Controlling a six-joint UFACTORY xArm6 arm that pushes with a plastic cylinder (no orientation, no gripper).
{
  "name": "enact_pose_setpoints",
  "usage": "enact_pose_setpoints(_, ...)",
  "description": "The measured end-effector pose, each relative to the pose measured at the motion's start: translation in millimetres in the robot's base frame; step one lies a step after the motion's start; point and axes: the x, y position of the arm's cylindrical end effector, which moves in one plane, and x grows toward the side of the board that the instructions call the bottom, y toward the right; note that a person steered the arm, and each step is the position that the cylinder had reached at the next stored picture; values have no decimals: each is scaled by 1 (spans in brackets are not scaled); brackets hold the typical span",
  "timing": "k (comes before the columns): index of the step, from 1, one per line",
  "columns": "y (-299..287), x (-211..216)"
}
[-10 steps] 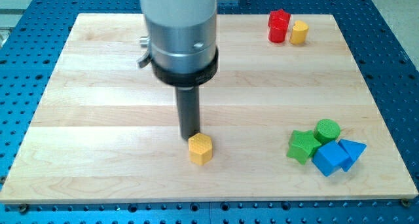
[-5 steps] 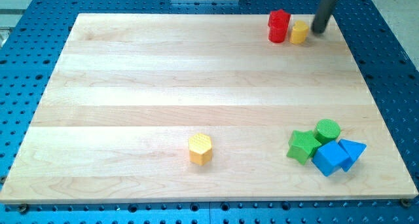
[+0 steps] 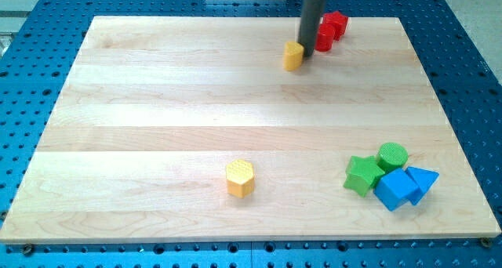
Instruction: Push the yellow heart into the yellow hexagon
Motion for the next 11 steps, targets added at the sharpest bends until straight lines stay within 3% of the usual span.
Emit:
enact_pose_setpoints(1, -49, 18)
enact_pose_setpoints(4, -57, 162)
enact_pose_setpoints(5, -50, 186)
enact_pose_setpoints(7, 23, 181)
enact_pose_setpoints(9, -79, 220)
enact_pose_setpoints(11, -74, 195)
